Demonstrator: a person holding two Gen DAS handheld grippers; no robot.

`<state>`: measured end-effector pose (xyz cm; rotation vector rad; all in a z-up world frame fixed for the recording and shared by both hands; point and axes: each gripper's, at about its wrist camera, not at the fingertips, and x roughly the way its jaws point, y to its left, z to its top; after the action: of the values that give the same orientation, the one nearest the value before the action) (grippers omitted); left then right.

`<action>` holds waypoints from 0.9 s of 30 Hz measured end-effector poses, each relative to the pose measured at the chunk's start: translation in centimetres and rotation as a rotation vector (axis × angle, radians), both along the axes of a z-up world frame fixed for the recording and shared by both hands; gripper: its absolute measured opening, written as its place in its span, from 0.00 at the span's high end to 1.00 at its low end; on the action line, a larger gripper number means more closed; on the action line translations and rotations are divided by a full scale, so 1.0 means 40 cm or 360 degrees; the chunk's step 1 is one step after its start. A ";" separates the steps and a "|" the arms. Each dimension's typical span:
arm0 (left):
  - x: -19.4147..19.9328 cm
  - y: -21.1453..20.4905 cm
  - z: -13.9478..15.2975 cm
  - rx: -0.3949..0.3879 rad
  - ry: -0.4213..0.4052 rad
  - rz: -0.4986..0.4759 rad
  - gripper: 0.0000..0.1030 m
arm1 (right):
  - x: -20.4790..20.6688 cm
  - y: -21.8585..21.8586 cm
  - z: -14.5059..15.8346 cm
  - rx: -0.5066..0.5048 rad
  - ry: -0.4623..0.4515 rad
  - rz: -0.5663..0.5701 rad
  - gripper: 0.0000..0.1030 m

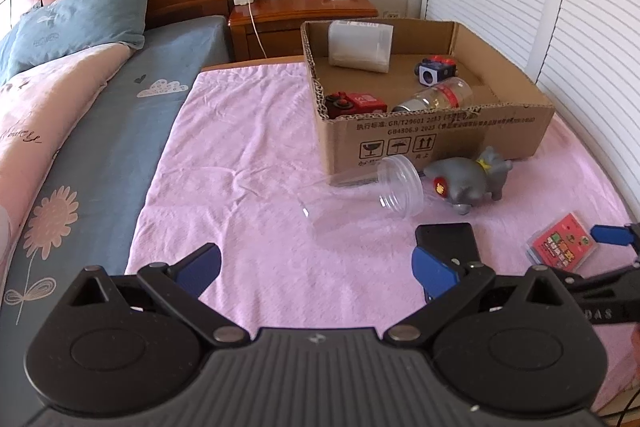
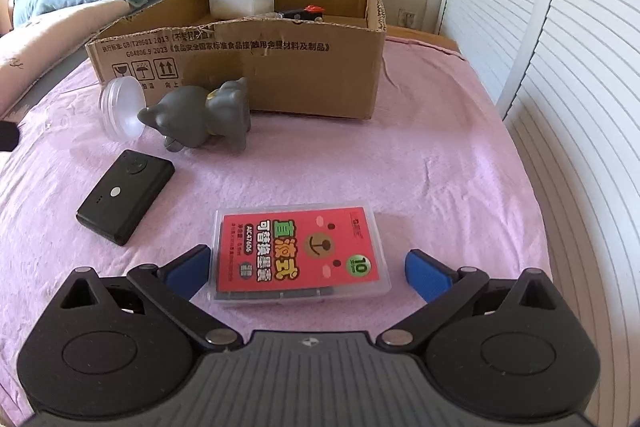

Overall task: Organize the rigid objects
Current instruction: 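Move the right tool to the red card pack while the left tool approaches the clear cup, then grasp the red card pack with the right tool while the left tool grasps the clear plastic cup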

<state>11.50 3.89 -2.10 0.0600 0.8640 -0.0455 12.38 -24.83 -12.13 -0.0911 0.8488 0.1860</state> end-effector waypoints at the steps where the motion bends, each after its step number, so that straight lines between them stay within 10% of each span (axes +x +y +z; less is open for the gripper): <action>1: 0.007 -0.005 -0.003 0.0007 0.0003 0.0000 0.02 | -0.002 -0.001 0.000 0.0000 -0.0001 -0.0001 0.00; 17: 0.163 -0.105 -0.018 0.0181 0.0010 0.0016 0.02 | -0.009 0.000 -0.004 0.0004 -0.0027 0.0030 0.00; 27: 0.065 -0.047 0.122 0.0353 -0.0029 0.0127 0.02 | -0.013 -0.004 -0.005 0.0007 -0.0046 0.0068 0.00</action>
<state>14.08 2.00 2.79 0.2331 0.8500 0.1253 11.87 -25.00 -12.32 -0.1076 0.8181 0.2265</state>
